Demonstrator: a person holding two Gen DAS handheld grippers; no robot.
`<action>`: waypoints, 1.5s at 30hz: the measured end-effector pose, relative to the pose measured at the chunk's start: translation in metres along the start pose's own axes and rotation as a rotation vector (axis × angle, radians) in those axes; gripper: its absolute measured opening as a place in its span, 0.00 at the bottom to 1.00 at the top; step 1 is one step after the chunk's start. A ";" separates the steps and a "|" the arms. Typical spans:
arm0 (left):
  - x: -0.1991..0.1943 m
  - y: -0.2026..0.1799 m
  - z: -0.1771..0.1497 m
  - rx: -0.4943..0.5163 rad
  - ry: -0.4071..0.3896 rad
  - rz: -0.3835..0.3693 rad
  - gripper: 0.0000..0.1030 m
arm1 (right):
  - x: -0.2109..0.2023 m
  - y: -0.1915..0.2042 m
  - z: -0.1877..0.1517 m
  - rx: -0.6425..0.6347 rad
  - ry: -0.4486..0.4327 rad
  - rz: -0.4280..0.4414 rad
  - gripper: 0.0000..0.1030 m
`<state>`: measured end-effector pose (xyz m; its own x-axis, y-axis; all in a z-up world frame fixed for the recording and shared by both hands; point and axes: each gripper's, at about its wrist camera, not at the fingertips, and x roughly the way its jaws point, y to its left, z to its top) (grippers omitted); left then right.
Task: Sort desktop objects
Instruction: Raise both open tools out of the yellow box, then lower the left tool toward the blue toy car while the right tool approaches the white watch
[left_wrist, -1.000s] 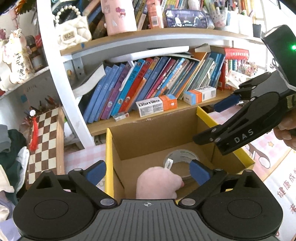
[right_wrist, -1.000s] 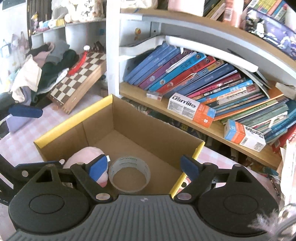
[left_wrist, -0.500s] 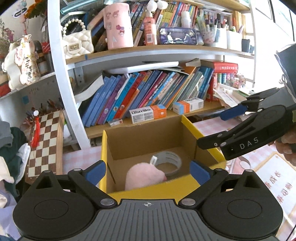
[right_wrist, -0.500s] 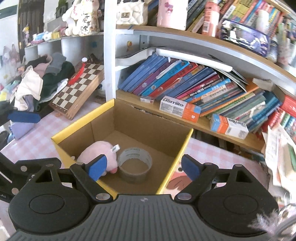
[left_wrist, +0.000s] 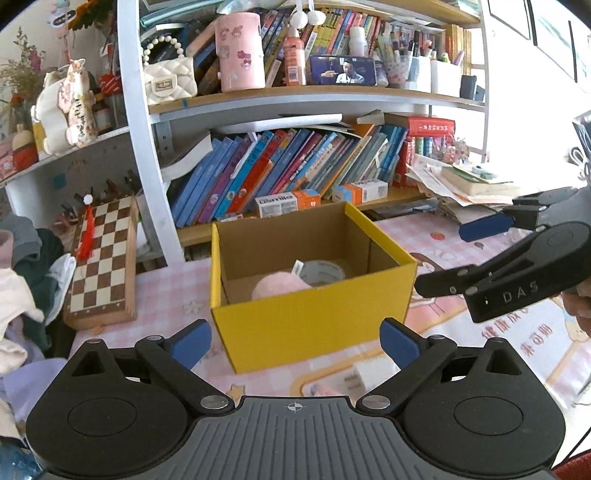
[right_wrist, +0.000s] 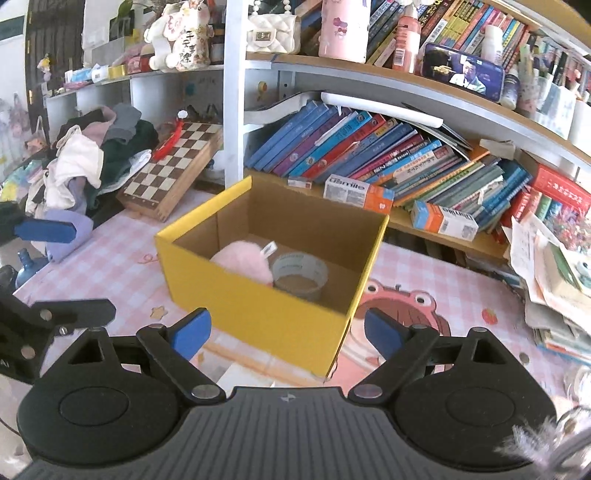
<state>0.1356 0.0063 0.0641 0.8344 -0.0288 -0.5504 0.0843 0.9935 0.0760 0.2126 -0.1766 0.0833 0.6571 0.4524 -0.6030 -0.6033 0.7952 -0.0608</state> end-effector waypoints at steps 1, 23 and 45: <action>-0.004 0.000 -0.003 0.002 -0.001 -0.003 0.96 | -0.003 0.004 -0.004 0.000 0.002 -0.004 0.88; -0.042 0.013 -0.071 -0.041 0.081 -0.010 0.97 | -0.032 0.076 -0.083 -0.020 0.092 -0.067 0.95; -0.044 -0.003 -0.112 -0.027 0.179 -0.045 0.97 | -0.038 0.109 -0.121 0.013 0.196 -0.097 0.95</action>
